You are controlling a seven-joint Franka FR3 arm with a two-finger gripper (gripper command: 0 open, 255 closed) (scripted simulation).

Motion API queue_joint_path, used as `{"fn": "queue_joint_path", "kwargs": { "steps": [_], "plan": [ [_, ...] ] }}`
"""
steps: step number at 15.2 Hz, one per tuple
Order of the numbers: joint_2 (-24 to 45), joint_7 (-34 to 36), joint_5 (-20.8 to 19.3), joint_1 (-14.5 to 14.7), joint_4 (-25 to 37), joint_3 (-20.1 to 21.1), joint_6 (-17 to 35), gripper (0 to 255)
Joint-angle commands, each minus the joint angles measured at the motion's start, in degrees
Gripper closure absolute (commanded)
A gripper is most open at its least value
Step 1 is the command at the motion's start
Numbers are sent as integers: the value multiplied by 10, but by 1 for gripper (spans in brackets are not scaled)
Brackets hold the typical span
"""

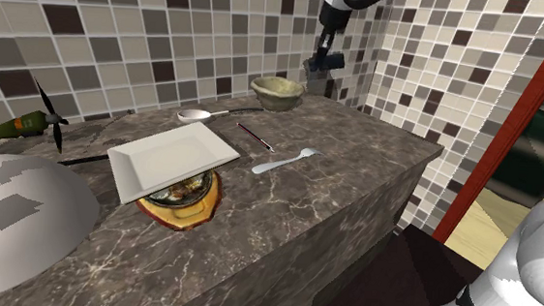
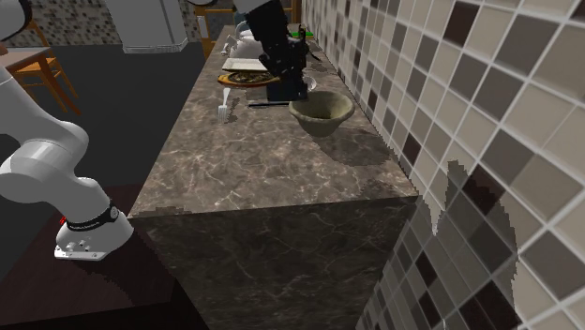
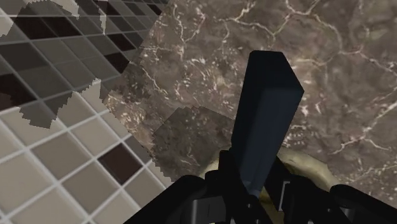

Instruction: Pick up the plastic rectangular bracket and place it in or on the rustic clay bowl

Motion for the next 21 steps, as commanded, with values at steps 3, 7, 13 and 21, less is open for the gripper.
{"fn": "queue_joint_path", "kwargs": {
  "steps": [3,7,13,21],
  "plan": [
    [5,-7,3,1,37,1,-32,255],
    [66,15,-3,12,118,15,-57,255],
    [213,47,-21,43,328,33,-130,255],
    [209,66,-26,45,268,34,-77,255]
  ]
}}
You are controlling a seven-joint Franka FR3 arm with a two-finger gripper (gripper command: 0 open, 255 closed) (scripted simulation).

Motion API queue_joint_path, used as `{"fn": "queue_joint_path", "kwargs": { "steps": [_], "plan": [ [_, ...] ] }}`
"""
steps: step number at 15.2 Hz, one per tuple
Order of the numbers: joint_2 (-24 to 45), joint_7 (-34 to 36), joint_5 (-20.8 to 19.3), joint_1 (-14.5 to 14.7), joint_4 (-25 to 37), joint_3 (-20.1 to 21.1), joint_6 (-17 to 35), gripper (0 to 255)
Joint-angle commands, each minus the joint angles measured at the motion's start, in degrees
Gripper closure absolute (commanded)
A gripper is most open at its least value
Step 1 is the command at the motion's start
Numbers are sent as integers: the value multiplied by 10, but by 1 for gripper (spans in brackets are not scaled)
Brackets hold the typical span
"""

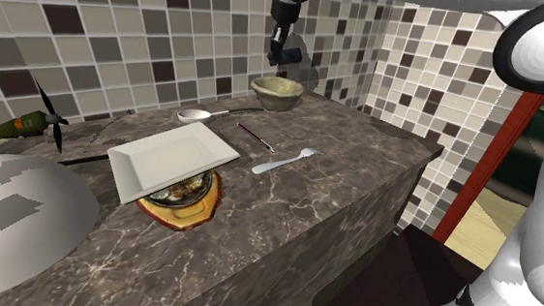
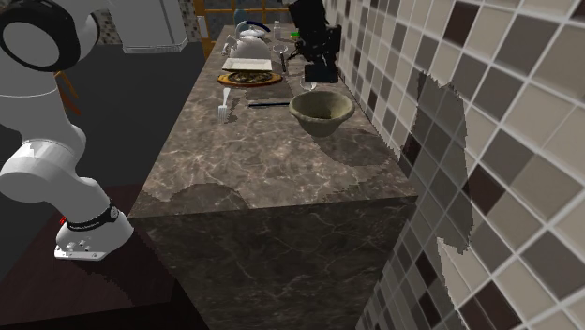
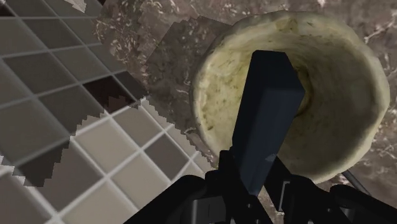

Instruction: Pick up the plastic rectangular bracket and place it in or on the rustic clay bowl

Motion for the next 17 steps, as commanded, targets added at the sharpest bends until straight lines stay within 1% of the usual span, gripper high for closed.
{"fn": "queue_joint_path", "kwargs": {
  "steps": [1,8,16,17],
  "plan": [
    [-6,4,-1,-1,-27,0,21,255],
    [-22,20,-6,-3,-105,-2,81,255],
    [-22,20,-6,-3,-105,-2,81,255],
    [-22,20,-6,-3,-105,-2,81,0]
  ]
}}
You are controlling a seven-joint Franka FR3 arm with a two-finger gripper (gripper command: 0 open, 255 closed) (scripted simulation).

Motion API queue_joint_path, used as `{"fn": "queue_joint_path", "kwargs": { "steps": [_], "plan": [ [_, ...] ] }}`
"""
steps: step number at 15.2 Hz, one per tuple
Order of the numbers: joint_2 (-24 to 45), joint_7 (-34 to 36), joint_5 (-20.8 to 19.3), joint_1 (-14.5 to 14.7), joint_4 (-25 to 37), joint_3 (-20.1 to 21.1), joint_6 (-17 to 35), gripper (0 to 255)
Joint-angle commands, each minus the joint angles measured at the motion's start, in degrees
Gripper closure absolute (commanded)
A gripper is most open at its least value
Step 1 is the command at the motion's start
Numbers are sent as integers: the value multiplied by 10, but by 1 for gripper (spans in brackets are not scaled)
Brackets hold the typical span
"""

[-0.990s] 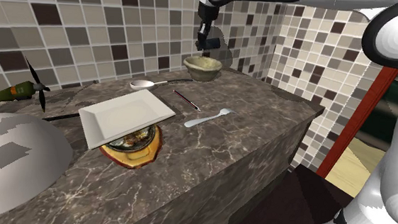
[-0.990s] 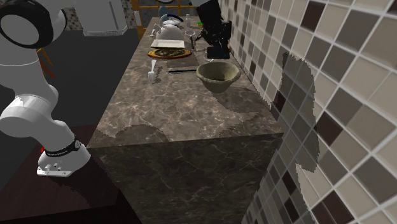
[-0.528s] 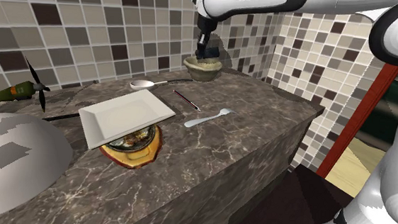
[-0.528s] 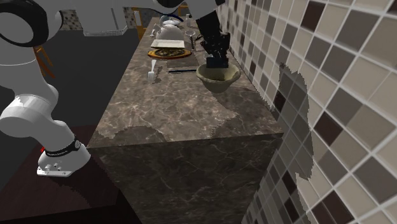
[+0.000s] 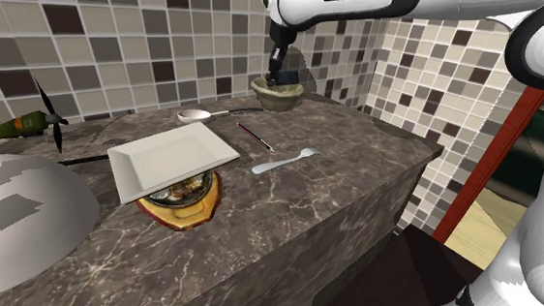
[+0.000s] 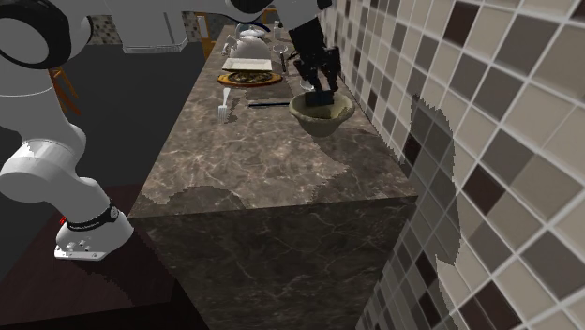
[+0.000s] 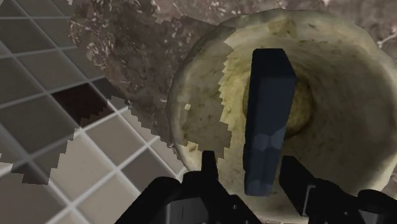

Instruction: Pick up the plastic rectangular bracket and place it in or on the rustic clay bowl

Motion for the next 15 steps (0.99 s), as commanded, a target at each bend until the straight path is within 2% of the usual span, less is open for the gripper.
{"fn": "queue_joint_path", "kwargs": {
  "steps": [1,5,9,15],
  "plan": [
    [0,0,0,0,0,0,0,0],
    [0,0,0,0,0,0,0,0],
    [-21,-3,1,10,38,5,-60,0],
    [-21,-3,1,10,38,5,-60,0]
  ]
}}
